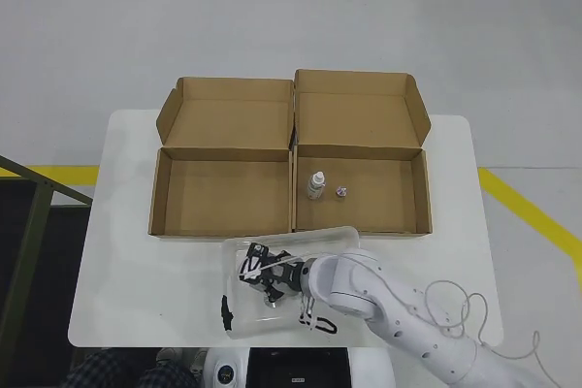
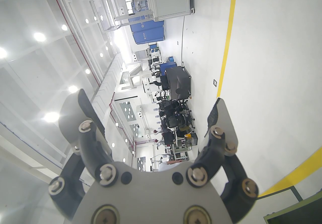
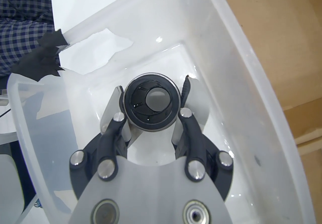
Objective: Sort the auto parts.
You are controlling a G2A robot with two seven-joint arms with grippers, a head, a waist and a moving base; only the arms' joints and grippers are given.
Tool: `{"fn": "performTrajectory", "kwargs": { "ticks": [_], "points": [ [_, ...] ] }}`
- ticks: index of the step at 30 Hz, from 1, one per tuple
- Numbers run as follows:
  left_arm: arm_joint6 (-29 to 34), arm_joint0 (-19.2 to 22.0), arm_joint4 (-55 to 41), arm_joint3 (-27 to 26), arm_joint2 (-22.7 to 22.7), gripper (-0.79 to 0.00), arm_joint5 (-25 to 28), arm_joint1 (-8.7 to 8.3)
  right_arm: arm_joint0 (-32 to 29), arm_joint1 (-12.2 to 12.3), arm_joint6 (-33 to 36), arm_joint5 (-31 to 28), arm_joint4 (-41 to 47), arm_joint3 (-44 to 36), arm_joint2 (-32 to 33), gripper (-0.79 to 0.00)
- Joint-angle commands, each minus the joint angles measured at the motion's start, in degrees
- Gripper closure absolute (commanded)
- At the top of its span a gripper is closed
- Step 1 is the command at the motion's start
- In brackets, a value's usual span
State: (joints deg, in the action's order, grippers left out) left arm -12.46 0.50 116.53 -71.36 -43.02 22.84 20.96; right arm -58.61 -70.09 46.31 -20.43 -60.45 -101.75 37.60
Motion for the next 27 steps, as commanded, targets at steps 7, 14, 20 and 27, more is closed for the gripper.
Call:
{"fn": "performTrajectory", "kwargs": {
  "ticks": [7, 14, 20, 27],
  "points": [
    [0.00, 0.00, 0.00, 0.00, 0.00, -0.785, 0.00, 0.00, -0.43, -0.17, -3.06, 0.88, 1.41, 0.77, 1.90, 0.000],
    [0.00, 0.00, 0.00, 0.00, 0.00, -0.785, 0.00, 0.00, -0.65, -0.45, -5.39, 1.48, 1.89, 1.86, 2.79, 0.000],
    [0.00, 0.00, 0.00, 0.00, 0.00, -0.785, 0.00, 0.00, -1.89, -0.16, -7.06, 0.64, 3.67, 0.92, 4.99, 0.000],
    [0.00, 0.00, 0.00, 0.00, 0.00, -0.785, 0.00, 0.00, -4.42, 0.48, -10.05, -1.89, 7.33, -2.65, 8.14, 0.000]
  ]
}}
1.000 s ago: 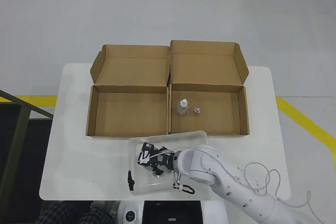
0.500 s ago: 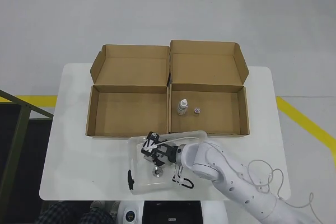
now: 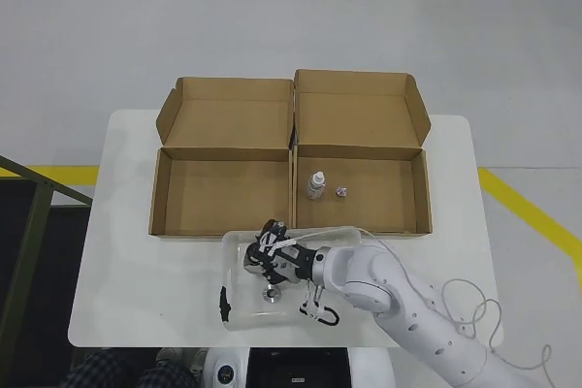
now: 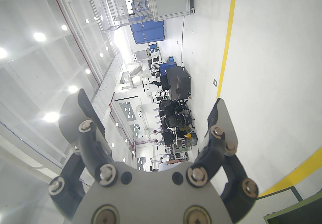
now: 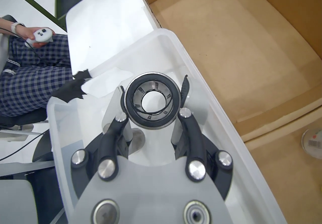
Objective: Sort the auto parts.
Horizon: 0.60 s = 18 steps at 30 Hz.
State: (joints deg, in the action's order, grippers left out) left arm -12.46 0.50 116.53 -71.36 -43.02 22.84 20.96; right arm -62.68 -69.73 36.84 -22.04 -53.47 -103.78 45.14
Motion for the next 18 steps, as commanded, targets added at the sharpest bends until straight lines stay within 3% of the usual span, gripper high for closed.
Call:
{"fn": "performTrajectory", "kwargs": {
  "ticks": [1, 10, 18],
  "points": [
    [0.00, 0.00, 0.00, 0.00, 0.00, -0.785, 0.00, 0.00, -0.84, 0.20, -2.00, -0.40, 1.02, -1.53, 1.34, 0.000],
    [0.00, 0.00, 0.00, 0.00, 0.00, -0.785, 0.00, 0.00, -4.56, 0.98, -9.25, -1.57, 2.89, -5.80, 6.25, 0.000],
    [0.00, 0.00, 0.00, 0.00, 0.00, -0.785, 0.00, 0.00, -6.36, 1.54, -10.86, -3.16, 5.32, -7.27, 9.71, 0.000]
  ]
}}
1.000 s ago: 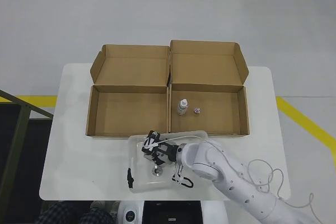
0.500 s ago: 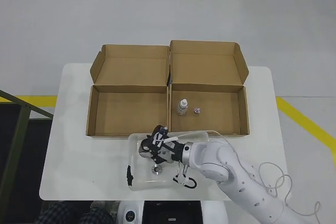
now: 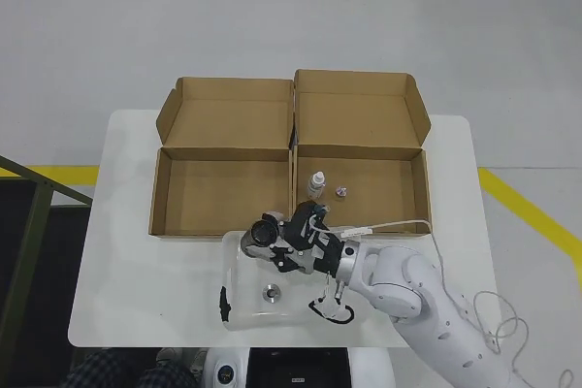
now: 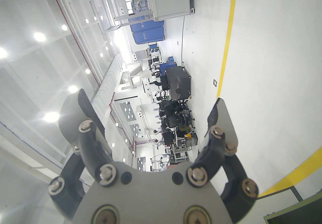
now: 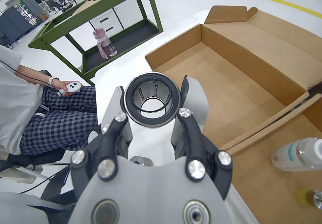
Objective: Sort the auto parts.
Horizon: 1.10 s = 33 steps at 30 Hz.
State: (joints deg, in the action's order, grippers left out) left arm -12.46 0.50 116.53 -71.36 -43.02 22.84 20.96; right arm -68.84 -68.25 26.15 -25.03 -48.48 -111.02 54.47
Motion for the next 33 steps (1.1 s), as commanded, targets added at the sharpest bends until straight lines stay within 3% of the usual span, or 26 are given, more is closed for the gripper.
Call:
{"fn": "performTrajectory", "kwargs": {
  "ticks": [1, 16, 33],
  "points": [
    [0.00, 0.00, 0.00, 0.00, 0.00, -0.785, 0.00, 0.00, -0.41, 0.11, -0.38, -0.33, 0.69, -0.06, 0.74, 0.000],
    [0.00, 0.00, 0.00, 0.00, 0.00, -0.785, 0.00, 0.00, -2.17, 0.66, -2.54, -1.98, 2.70, -0.40, 4.38, 0.000],
    [0.00, 0.00, 0.00, 0.00, 0.00, -0.785, 0.00, 0.00, 11.94, -2.40, -0.57, 6.15, -6.72, 8.62, -3.86, 0.000]
  ]
}}
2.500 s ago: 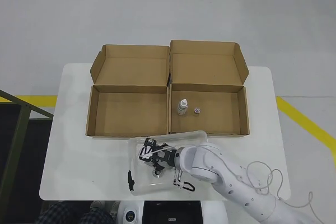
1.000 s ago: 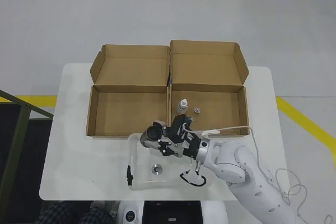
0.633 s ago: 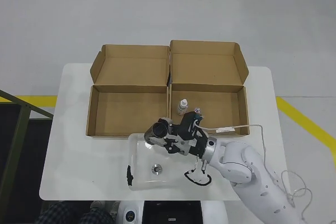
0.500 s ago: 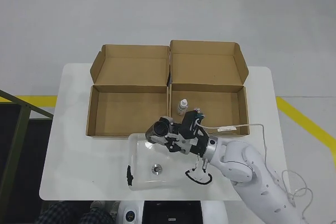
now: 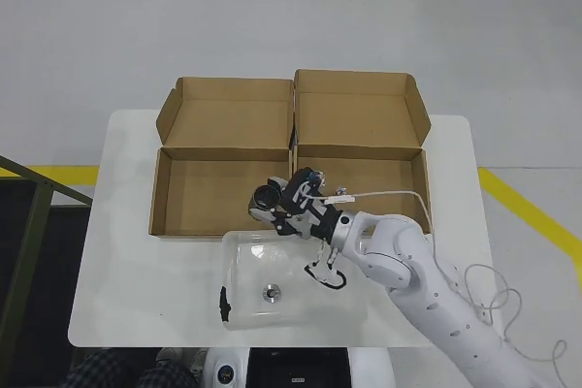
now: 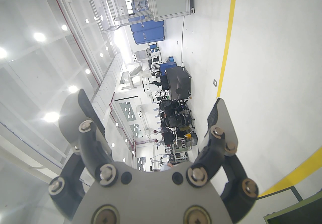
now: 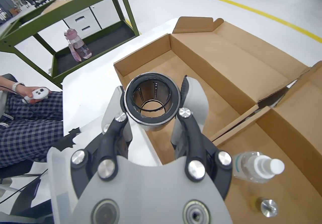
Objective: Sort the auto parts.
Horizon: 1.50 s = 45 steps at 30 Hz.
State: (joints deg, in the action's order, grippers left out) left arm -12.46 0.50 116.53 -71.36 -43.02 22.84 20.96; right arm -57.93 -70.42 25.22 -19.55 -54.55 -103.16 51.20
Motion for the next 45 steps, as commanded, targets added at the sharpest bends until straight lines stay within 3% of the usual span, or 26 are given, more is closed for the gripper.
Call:
{"fn": "performTrajectory", "kwargs": {
  "ticks": [1, 20, 40, 44, 45],
  "points": [
    [0.00, 0.00, 0.00, 0.00, 0.00, -0.785, 0.00, 0.00, 1.91, -0.49, 0.64, 1.17, -1.05, 1.46, -1.20, 0.000],
    [0.00, 0.00, 0.00, 0.00, 0.00, -0.785, 0.00, 0.00, 14.44, -5.64, 1.74, 8.62, -6.37, 17.50, -9.75, 0.000],
    [0.00, 0.00, 0.00, 0.00, 0.00, -0.785, 0.00, 0.00, 19.45, -10.23, 1.73, 11.70, -9.09, 29.49, -13.83, 0.000],
    [0.00, 0.00, 0.00, 0.00, 0.00, -0.785, 0.00, 0.00, 19.57, -10.77, 1.89, 11.34, -9.39, 30.77, -13.90, -0.086],
    [0.00, 0.00, 0.00, 0.00, 0.00, -0.785, 0.00, 0.00, 19.52, -10.88, 1.90, 11.26, -9.41, 30.95, -13.86, -0.157]
  ]
}}
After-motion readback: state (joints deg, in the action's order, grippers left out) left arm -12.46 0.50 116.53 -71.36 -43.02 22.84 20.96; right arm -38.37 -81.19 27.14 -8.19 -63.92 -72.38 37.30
